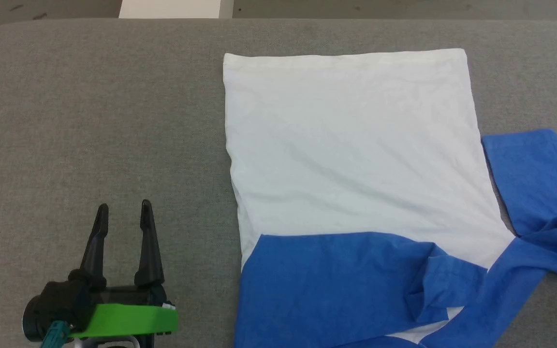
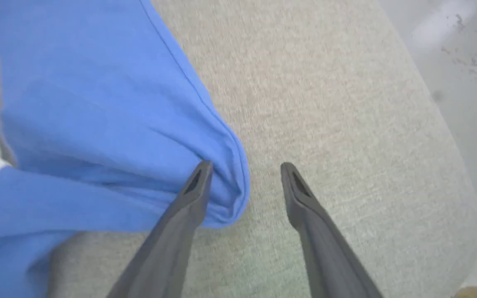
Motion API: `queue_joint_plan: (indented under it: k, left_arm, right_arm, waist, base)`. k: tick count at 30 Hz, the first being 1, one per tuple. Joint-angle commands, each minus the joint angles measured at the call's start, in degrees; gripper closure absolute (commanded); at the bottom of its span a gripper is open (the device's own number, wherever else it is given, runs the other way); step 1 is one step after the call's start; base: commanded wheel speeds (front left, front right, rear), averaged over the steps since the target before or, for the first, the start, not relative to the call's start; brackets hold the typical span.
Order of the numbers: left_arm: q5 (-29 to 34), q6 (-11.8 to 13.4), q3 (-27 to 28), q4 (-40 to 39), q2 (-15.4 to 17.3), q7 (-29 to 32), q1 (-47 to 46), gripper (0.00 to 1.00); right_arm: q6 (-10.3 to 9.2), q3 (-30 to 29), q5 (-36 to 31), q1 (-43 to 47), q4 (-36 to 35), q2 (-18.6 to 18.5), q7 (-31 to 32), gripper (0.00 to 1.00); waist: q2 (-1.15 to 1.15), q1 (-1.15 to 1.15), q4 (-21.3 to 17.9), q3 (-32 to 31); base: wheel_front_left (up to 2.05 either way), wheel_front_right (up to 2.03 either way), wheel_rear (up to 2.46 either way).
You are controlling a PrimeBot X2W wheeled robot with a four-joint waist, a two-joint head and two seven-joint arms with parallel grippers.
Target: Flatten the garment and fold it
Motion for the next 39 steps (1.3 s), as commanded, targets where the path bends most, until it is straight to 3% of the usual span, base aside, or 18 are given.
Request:
queue_joint_plan:
  k: [1, 8, 17, 26, 27, 28, 29, 34, 39]
  left_arm:
    - [0.5, -0.4, 0.2, 0.0, -0.3, -0.2, 0.3, 0.0]
    - [0.9, -0.8, 0.4, -1.2, -0.3, -0.2, -0.7, 0.0]
    - [1.6, -1.5, -0.8, -1.6, -0.3, -0.2, -4.4, 0.0]
    - [1.6, -1.6, -1.4, -1.2, -0.4, -0.2, -6.2, 0.0]
    - [1.7, -1.7, -1.5, -1.0, -0.5, -0.2, -6.6, 0.0]
    - [1.7, -1.8, -1.5, -0.9, -0.5, -0.2, -6.7, 0.0]
    - [1.8, -1.8, -1.6, -0.7, -0.5, -0.2, -6.9, 0.0]
    - [2.1, -2.0, -1.4, 0.2, -0.5, -0.2, -7.2, 0.0]
    - [2.2, -2.3, -0.5, 1.1, -0.2, -0.2, -6.4, 0.0]
  right_arm:
    - [-0.1, 0.5, 0.4, -2.1, -1.9, -0.1, -0.6, 0.0]
    - [-0.1, 7.1, 2.1, -11.8, -7.6, -6.2, 3.3, 0.0]
    - [-0.1, 12.9, 4.7, -24.3, 2.4, -11.8, 11.5, 0.0]
    - [-0.1, 14.2, 4.6, -26.8, 8.2, -15.3, 13.3, 0.0]
    - [-0.1, 14.7, 5.7, -26.9, 9.8, -15.3, 14.6, 0.45]
    - [-0.1, 14.8, 5.7, -27.0, 10.1, -15.4, 14.9, 0.64]
    - [-0.1, 15.2, 5.4, -27.0, 10.3, -15.6, 15.1, 1.0]
    - [-0.1, 15.3, 4.7, -27.3, 10.7, -15.3, 13.8, 1.0]
    - [-0.1, 11.6, 3.2, -27.8, 11.1, -14.1, 9.2, 1.0]
  waist:
    - [0.0, 0.0, -0.3, -0.1]
    - [0.0, 0.0, -0.5, 2.2]
    - [0.0, 0.0, 2.8, 9.2]
    - [0.0, 0.0, 5.2, 12.7]
    - [0.0, 0.0, 5.3, 13.1]
    - [0.0, 0.0, 5.3, 13.2]
    - [0.0, 0.0, 5.2, 13.2]
    - [0.0, 0.0, 4.5, 11.8]
    - [0.0, 0.0, 3.1, 7.6]
  base:
    - [0.0, 0.0, 0.0]
    - [0.0, 0.0, 0.0]
    - [0.0, 0.0, 0.0]
    - [0.0, 0.0, 0.0]
    - [0.0, 0.0, 0.0]
    - [0.0, 0.0, 0.0]
    - [0.0, 0.0, 0.0]
    - [0.0, 0.0, 0.0]
    - [0.0, 0.0, 0.0]
